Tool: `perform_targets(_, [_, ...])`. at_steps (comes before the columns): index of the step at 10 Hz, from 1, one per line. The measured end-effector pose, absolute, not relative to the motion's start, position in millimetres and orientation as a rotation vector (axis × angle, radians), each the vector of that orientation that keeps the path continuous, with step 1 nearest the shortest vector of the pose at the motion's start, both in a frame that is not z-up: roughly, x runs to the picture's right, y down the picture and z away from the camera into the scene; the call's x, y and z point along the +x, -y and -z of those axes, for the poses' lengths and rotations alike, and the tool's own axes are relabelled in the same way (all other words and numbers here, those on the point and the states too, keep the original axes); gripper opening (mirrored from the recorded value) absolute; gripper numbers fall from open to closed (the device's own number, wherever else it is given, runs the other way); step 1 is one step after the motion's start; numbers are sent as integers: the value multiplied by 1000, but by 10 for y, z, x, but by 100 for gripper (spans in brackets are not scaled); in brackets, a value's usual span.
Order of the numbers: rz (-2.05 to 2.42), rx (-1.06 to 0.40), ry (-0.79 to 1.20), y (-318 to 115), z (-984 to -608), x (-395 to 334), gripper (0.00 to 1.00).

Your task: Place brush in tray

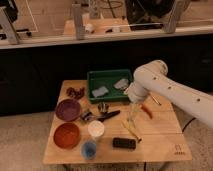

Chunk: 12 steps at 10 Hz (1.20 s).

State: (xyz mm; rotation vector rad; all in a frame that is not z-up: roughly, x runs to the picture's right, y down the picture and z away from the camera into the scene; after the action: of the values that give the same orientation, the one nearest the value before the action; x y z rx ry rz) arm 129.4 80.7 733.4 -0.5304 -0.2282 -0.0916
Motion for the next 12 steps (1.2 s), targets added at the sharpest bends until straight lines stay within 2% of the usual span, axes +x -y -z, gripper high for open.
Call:
perform_targets(6, [94,-531,231,-804,-7337,1273,80])
perform_targets(8, [71,-527,308,-812,-7375,1208,80])
perform_targets(12, [70,-538,457,-953,-7568,619,80])
